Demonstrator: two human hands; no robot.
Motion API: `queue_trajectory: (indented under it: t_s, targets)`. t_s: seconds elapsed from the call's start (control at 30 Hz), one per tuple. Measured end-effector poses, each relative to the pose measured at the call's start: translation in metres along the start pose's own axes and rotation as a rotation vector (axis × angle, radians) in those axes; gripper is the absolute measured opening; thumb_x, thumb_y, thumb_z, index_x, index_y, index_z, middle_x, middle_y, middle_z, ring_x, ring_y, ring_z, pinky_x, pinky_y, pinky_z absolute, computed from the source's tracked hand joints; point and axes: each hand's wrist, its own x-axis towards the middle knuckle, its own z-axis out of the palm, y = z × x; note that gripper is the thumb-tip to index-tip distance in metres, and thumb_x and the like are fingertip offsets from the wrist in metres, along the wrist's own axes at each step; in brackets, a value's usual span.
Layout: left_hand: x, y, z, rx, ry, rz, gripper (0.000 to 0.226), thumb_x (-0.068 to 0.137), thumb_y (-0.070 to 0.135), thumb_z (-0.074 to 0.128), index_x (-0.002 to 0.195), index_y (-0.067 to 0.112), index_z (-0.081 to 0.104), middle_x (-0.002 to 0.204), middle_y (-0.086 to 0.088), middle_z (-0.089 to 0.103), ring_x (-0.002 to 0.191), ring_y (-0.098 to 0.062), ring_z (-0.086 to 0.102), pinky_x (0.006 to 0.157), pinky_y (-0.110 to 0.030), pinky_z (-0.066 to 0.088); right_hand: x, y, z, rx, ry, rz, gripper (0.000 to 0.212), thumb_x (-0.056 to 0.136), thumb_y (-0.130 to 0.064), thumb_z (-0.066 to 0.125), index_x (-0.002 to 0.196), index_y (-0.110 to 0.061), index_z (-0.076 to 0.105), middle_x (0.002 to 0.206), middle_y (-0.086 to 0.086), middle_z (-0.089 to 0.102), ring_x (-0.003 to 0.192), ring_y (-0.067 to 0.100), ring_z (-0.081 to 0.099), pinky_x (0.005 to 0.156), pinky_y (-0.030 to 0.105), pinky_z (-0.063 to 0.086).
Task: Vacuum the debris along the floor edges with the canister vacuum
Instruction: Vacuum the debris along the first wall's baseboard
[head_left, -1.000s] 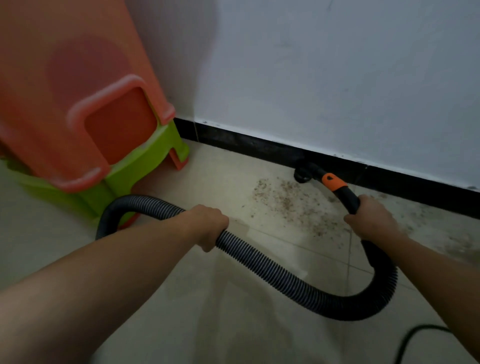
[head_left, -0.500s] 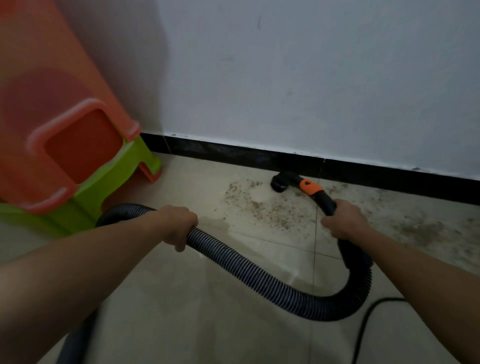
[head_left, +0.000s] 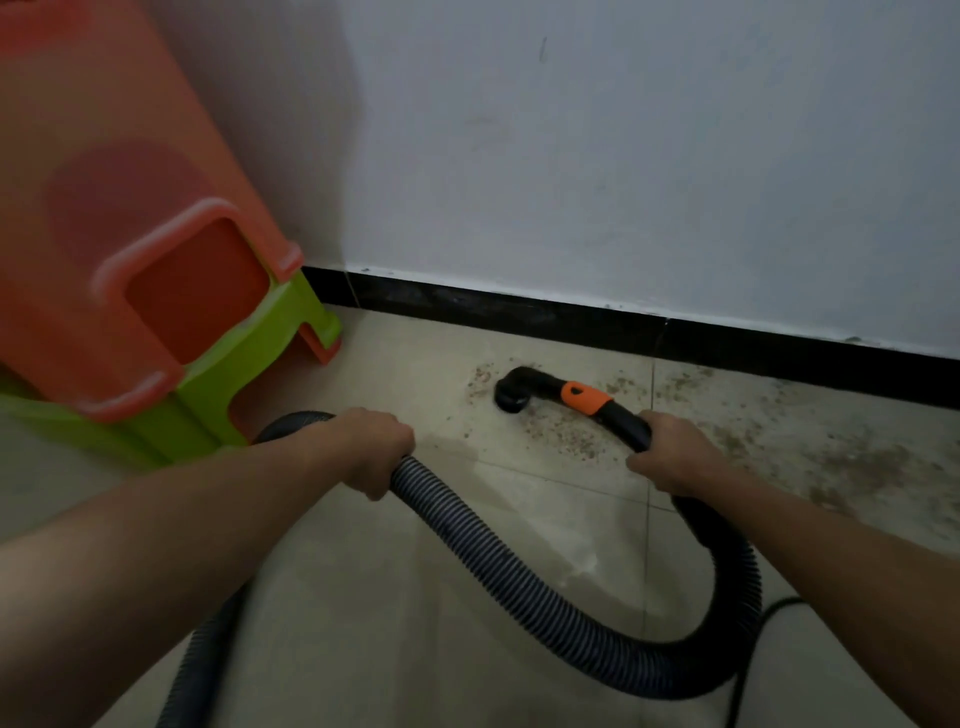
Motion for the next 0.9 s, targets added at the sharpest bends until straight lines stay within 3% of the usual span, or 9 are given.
queue_trajectory:
  t_s: [0.1, 0.33, 0.53, 0.73, 0.9]
  targets:
    - [-0.001, 0.008, -0.001, 0.004, 0.085, 0.042, 0.022, 0.071, 0.030, 0.068, 0.083, 0.029, 0.051, 0.072, 0.006, 0.046, 0.071, -0.020, 0.053, 0.064, -0.031, 0.045, 0.009, 0.008, -0.009, 0.023, 0.064, 0.111, 0.031, 0.078, -0.017, 0.072, 0.100, -0.022, 0.051, 0.078, 0.004, 0.059, 0.064, 0.020, 0.062, 0.052, 0.026, 0.045]
    - [-0.001, 0.040, 0.016, 0.026, 0.127, 0.231, 0.019, 0.074, 0.029, 0.067, 0.078, 0.028, 0.049, 0.064, 0.008, 0.043, 0.062, -0.019, 0.048, 0.063, -0.031, 0.042, 0.024, -0.011, 0.011, 0.159, 0.087, 0.188, 0.033, 0.079, -0.017, 0.071, 0.106, -0.015, 0.052, 0.083, 0.009, 0.060, 0.070, 0.026, 0.063, 0.060, 0.033, 0.051]
    - [0.000, 0.015, 0.023, -0.009, 0.116, 0.155, 0.020, 0.074, 0.030, 0.066, 0.082, 0.029, 0.048, 0.068, 0.007, 0.042, 0.069, -0.019, 0.050, 0.068, -0.032, 0.046, 0.031, -0.025, 0.025, 0.228, -0.055, 0.090, 0.031, 0.077, -0.010, 0.072, 0.103, -0.013, 0.056, 0.078, 0.013, 0.063, 0.056, 0.024, 0.062, 0.047, 0.026, 0.046]
    - [0.001, -0.002, 0.031, -0.004, 0.078, 0.094, 0.021, 0.076, 0.030, 0.066, 0.085, 0.029, 0.047, 0.074, 0.005, 0.044, 0.072, -0.019, 0.049, 0.071, -0.033, 0.044, 0.038, -0.014, 0.017, 0.254, 0.055, 0.196, 0.033, 0.080, -0.015, 0.074, 0.108, -0.011, 0.055, 0.081, 0.013, 0.064, 0.063, 0.027, 0.065, 0.056, 0.032, 0.050]
    - [0.002, -0.001, 0.038, -0.010, 0.048, 0.095, 0.022, 0.075, 0.030, 0.066, 0.083, 0.029, 0.046, 0.070, 0.006, 0.043, 0.071, -0.020, 0.048, 0.068, -0.032, 0.041, 0.044, -0.041, 0.020, 0.202, 0.009, 0.062, 0.033, 0.076, -0.016, 0.074, 0.104, -0.017, 0.056, 0.082, 0.011, 0.063, 0.065, 0.025, 0.063, 0.057, 0.029, 0.048]
